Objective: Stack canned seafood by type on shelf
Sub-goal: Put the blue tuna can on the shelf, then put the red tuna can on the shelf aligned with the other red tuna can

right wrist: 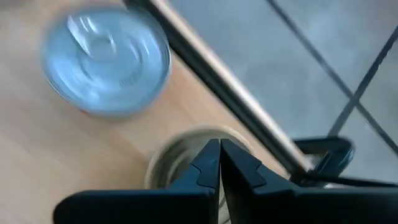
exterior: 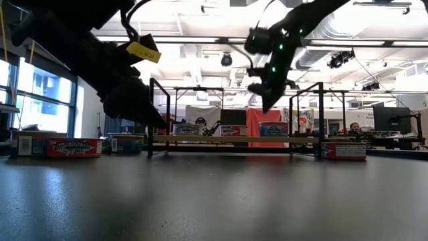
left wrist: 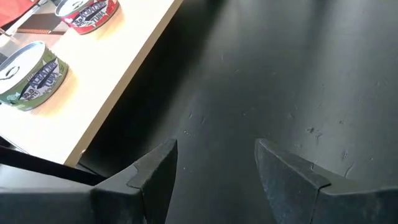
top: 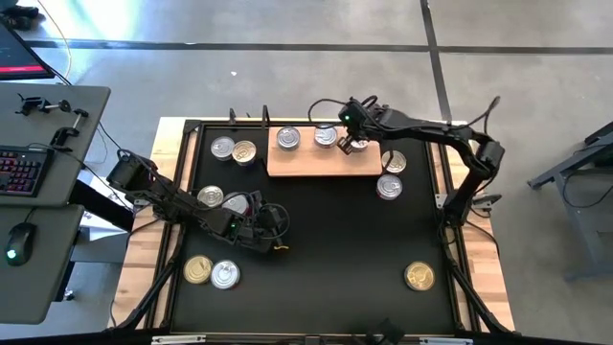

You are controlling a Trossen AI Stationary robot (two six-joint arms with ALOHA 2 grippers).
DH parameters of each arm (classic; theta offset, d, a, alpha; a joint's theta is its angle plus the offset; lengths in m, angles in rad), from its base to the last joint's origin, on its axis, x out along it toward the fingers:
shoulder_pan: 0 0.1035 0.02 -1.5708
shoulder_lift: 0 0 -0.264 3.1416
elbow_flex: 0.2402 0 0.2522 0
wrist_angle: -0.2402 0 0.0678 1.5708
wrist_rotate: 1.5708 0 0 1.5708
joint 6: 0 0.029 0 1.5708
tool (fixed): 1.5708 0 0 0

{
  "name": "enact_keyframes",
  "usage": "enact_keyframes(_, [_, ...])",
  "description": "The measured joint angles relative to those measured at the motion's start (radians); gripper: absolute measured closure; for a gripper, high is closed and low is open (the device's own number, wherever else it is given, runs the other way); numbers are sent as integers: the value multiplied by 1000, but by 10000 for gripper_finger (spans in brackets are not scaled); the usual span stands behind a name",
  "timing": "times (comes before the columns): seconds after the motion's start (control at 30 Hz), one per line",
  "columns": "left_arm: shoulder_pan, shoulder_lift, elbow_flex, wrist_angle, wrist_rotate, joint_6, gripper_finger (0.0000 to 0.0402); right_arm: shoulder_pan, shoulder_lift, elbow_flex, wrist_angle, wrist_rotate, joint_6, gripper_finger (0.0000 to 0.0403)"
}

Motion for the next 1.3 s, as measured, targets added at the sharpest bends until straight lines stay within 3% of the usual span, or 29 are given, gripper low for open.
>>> enact_keyframes(0.17, [0,0,0,-61,11,-51,193,63,-73,-50,152,-119,2,399])
enact_keyframes(0.33, [-23,0,0,-207,-9,-163,193,227,-92,-191,348,-301,-21,399])
enact_keyframes(0.5, [-66,0,0,-295,-16,-232,193,444,-94,-371,517,-288,6,399])
enact_keyframes(0.67, [-82,-7,0,-271,36,-220,195,618,-94,-556,701,-285,154,399])
enact_keyframes(0.83, [-53,-80,-1,-123,249,-16,207,765,-94,-647,791,-224,331,399])
enact_keyframes(0.97, [-31,-159,0,-80,281,106,215,858,-94,-657,776,-116,365,399])
enact_keyframes(1.03, [-23,-205,0,-103,281,116,218,891,-95,-656,758,-116,365,399])
enact_keyframes(1.13, [-22,-281,4,-220,288,64,218,928,-114,-657,679,-128,409,399])
enact_keyframes(1.3, [-29,-395,92,-695,326,-253,220,964,-144,-656,548,-92,535,399])
